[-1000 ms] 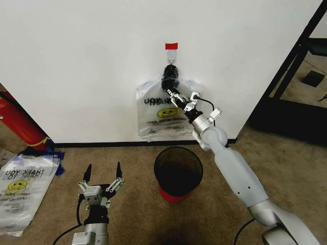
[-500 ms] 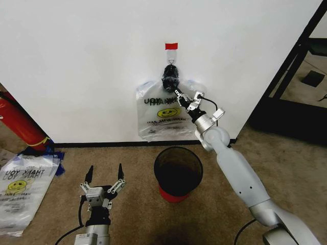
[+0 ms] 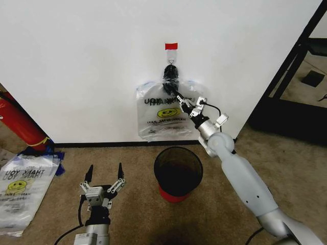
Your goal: Pick up the garbage bag from the wall and place it over the trash bin.
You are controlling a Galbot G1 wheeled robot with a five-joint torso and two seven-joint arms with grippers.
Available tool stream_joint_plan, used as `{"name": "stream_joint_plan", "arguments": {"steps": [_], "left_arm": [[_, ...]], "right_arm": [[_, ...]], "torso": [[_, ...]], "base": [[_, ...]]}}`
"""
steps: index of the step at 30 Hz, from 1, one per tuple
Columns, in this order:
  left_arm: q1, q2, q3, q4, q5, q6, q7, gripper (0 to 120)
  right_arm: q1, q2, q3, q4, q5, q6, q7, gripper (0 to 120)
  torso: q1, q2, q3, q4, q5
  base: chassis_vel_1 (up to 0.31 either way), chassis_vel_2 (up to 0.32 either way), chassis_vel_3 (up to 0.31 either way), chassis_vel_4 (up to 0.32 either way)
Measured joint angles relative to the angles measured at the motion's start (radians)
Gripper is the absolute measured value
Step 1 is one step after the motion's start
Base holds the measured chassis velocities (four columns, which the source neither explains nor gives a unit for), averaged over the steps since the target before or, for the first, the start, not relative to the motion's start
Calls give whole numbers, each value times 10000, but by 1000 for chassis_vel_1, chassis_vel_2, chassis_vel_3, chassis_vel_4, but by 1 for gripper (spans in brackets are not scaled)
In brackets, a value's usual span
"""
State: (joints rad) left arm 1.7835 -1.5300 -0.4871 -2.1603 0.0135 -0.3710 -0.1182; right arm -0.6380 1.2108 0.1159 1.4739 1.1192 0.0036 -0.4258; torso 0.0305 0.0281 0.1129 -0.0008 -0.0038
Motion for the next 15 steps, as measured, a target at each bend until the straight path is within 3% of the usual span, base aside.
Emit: {"name": "stream_joint_plan", "arguments": {"steps": [15], "left_arm": [[60, 128, 49, -114, -7, -130, -8, 100]], "right_arm": [[-2018, -566, 306, 1640, -653, 62, -209, 0]], "torso": [[0, 0, -1, 1, 0]], "base": [[0, 0, 0, 0]]}}
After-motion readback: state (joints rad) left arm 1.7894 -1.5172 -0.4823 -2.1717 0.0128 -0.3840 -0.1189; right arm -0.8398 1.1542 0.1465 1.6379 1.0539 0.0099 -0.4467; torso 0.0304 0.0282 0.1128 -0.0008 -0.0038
